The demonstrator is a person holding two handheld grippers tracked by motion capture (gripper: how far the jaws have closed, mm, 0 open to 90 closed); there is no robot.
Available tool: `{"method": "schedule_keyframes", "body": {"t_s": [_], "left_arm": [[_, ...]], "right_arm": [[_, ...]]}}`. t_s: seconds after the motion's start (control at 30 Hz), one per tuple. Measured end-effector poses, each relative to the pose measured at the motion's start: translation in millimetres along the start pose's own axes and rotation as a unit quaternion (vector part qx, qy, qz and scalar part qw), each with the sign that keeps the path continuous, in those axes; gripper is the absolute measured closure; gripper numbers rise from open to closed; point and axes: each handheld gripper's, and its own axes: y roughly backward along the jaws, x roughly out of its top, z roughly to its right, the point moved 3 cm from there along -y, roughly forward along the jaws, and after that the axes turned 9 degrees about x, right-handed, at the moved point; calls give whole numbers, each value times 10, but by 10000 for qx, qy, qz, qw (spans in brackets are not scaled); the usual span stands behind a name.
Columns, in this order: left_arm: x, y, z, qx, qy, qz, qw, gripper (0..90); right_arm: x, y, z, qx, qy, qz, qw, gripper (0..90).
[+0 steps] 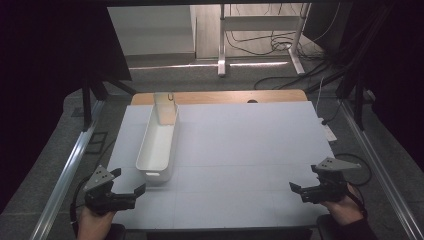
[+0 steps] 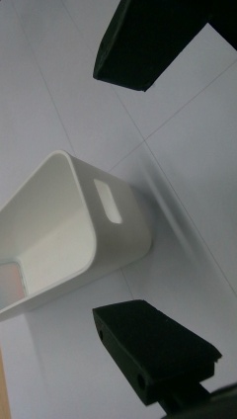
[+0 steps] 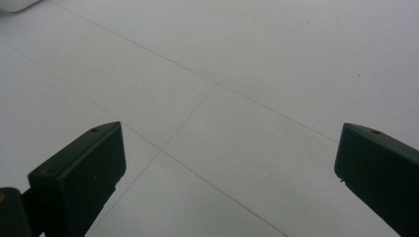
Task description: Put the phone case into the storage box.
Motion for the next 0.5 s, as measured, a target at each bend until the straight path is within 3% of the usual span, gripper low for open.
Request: {"method": "schedule_keyframes", "body": {"t_s": [0.3, 0.5], "left_arm": [[-49, 18, 9, 169, -118, -113, 9997, 0], [-80, 27, 17, 145, -134, -118, 9997, 0]], "right_arm": [[1, -2, -2, 6, 20, -9, 10000, 0], [1, -1, -1, -6, 12, -12, 10000, 0]]}}
